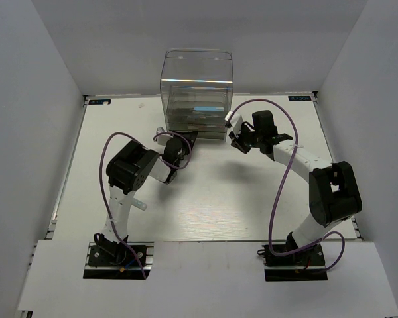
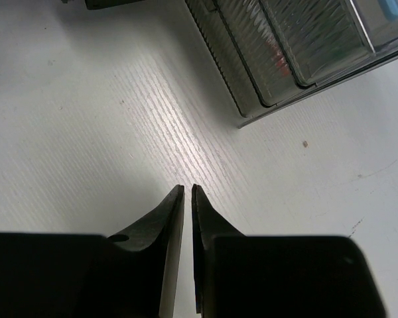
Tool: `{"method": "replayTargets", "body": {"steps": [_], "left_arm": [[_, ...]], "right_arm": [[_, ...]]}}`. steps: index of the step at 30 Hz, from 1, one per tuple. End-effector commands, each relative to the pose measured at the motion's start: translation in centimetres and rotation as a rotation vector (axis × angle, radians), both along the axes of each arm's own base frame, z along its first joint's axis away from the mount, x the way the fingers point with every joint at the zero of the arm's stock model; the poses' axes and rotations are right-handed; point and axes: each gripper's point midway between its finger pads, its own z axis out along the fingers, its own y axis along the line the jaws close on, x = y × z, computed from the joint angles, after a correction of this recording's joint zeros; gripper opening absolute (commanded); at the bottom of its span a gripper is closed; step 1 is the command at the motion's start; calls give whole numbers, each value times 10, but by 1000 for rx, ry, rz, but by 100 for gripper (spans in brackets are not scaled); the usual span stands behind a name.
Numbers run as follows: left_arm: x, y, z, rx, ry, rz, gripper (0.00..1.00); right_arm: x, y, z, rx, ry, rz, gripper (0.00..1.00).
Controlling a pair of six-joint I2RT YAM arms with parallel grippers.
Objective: Sort the stationery into containers
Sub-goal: Open the drawer in the storage box.
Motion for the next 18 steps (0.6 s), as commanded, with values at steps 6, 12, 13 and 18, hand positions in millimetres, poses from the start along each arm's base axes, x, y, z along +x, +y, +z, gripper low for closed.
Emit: {"method": "replayTargets", "body": {"steps": [6,12,13,18], "left_arm": [[15,5,3,4,-26,42,43],[17,6,1,-12,-39,52,28],[16,6,-4,-8,-31,52,23],[13,8,-2,-25,-43,54,4]], "right_arm": [[6,1,15,25,-37,2,16],[6,1,13,23,-34,5,16],[9,2,17,30,-51,5,16],[5,0,12,22,-31,4,16]]}}
